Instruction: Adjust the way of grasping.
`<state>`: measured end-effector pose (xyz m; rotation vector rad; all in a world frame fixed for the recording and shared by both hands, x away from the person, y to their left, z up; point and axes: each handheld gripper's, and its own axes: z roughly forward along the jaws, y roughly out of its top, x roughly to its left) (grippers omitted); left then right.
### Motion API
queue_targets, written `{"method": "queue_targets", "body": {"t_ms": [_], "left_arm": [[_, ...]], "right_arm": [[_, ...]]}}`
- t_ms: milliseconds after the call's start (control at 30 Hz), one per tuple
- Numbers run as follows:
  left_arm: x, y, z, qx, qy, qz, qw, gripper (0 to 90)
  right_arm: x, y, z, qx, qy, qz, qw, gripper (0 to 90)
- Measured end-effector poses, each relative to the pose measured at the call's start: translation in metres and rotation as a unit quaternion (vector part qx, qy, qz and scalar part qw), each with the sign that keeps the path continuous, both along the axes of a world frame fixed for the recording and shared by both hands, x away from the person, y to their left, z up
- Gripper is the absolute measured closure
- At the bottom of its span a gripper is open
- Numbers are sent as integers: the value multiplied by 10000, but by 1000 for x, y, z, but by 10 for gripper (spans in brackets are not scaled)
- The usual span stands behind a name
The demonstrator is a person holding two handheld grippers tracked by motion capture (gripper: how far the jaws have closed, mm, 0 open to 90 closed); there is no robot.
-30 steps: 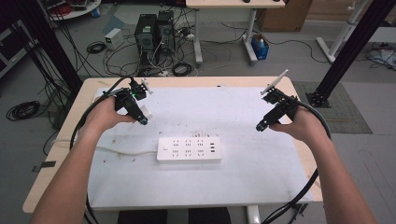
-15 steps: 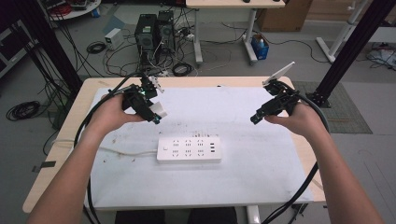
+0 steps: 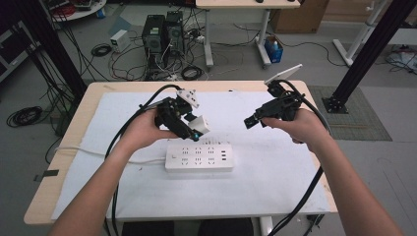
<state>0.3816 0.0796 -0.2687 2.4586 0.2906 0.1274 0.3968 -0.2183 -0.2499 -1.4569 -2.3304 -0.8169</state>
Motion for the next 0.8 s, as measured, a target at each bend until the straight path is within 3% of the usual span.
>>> {"method": "queue_targets", "body": {"t_ms": [100, 133, 333, 500, 800], "left_arm": [[-3, -7, 1, -178, -40, -136, 9997, 424], [-5, -13, 1, -297, -94, -222, 9993, 424], [-10, -28, 2, -467, -301, -379, 9977, 424], [-12, -36, 1, -497, -454, -480, 9966, 424], [-15, -39, 0, -533, -730, -491, 9947, 424]], "right_arm": [[-1, 6, 0, 115, 42, 12, 9999, 196], [-2, 15, 1, 286, 119, 32, 9995, 196], [-3, 31, 1, 478, 245, 34, 9986, 247], [-2, 43, -2, 613, 347, 41, 9975, 268], [1, 61, -14, 816, 596, 61, 9949, 477]]}}
